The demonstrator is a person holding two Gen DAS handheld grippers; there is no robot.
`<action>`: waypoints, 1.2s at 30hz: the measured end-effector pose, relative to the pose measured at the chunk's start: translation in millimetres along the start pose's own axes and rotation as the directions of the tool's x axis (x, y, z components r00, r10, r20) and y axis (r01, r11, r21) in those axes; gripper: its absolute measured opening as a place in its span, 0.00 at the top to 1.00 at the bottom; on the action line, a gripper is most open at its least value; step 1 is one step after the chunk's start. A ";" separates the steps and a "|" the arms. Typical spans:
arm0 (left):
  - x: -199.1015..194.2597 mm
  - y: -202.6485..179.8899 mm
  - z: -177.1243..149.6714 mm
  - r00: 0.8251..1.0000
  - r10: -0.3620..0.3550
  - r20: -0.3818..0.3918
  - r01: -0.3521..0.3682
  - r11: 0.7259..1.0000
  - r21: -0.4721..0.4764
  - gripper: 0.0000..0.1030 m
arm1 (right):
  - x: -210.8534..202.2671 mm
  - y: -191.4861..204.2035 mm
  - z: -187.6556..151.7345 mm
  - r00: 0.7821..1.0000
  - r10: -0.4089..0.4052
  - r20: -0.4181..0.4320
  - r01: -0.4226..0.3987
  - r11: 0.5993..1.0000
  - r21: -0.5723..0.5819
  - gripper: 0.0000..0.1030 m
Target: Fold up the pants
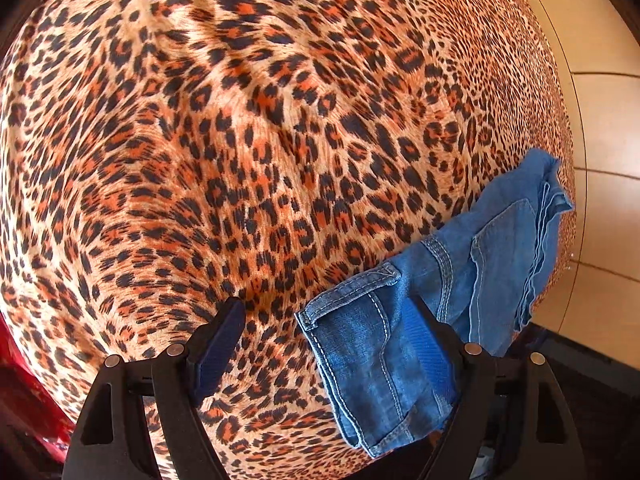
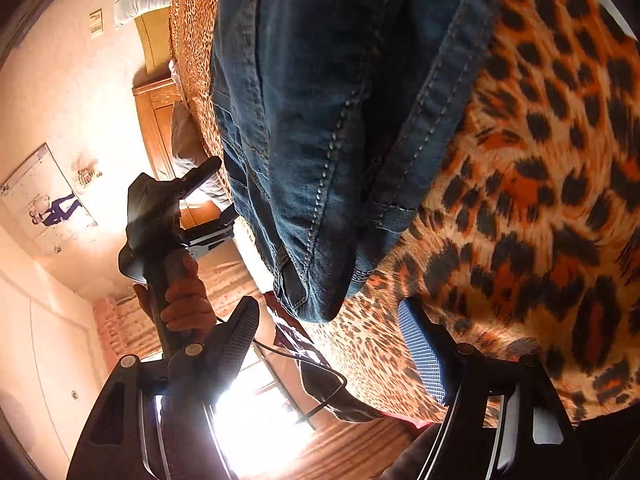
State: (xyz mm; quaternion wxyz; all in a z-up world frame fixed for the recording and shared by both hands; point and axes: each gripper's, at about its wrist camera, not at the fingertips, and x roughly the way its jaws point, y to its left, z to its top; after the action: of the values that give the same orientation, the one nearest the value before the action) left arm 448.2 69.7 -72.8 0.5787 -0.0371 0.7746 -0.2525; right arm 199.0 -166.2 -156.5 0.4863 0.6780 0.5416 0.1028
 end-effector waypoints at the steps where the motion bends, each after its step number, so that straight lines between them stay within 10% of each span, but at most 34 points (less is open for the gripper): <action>1: 1.0 -2.6 -0.2 1.000 0.003 -0.004 -0.003 1.000 0.017 0.16 | 3.7 1.6 -0.6 1.000 0.005 0.013 -0.005 1.000 -0.006 0.28; 8: 22.6 -32.1 -1.3 0.998 -0.018 -0.062 0.027 0.989 0.149 0.04 | 18.8 11.4 -6.9 0.994 0.062 0.090 -0.065 0.998 0.023 0.28; 16: 26.6 -37.9 -9.1 0.999 -0.002 -0.040 0.010 0.978 0.210 0.28 | 16.9 2.2 -11.0 0.986 0.078 0.149 -0.088 0.994 0.063 0.38; 23: 26.6 -29.9 -0.5 0.994 -0.028 -0.107 0.044 0.988 0.149 0.28 | 6.5 -21.0 -21.1 0.966 0.156 0.207 -0.185 0.974 0.130 0.48; 31: 30.6 -43.8 -5.7 0.994 0.035 -0.101 -0.011 0.975 0.222 0.21 | 11.4 19.4 -41.1 0.990 -0.101 0.102 0.116 0.980 -0.160 0.43; 36: 31.1 -34.9 -3.9 0.995 -0.024 -0.094 0.040 0.984 0.174 0.19 | 17.2 72.7 -77.3 0.935 -0.349 0.068 0.331 0.782 -0.528 0.40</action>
State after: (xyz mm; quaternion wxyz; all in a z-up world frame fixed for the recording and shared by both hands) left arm 426.3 29.8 -84.2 0.5395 0.0131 0.7744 -0.3304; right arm 200.5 -105.2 -68.1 0.6560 0.4061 0.6130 0.1704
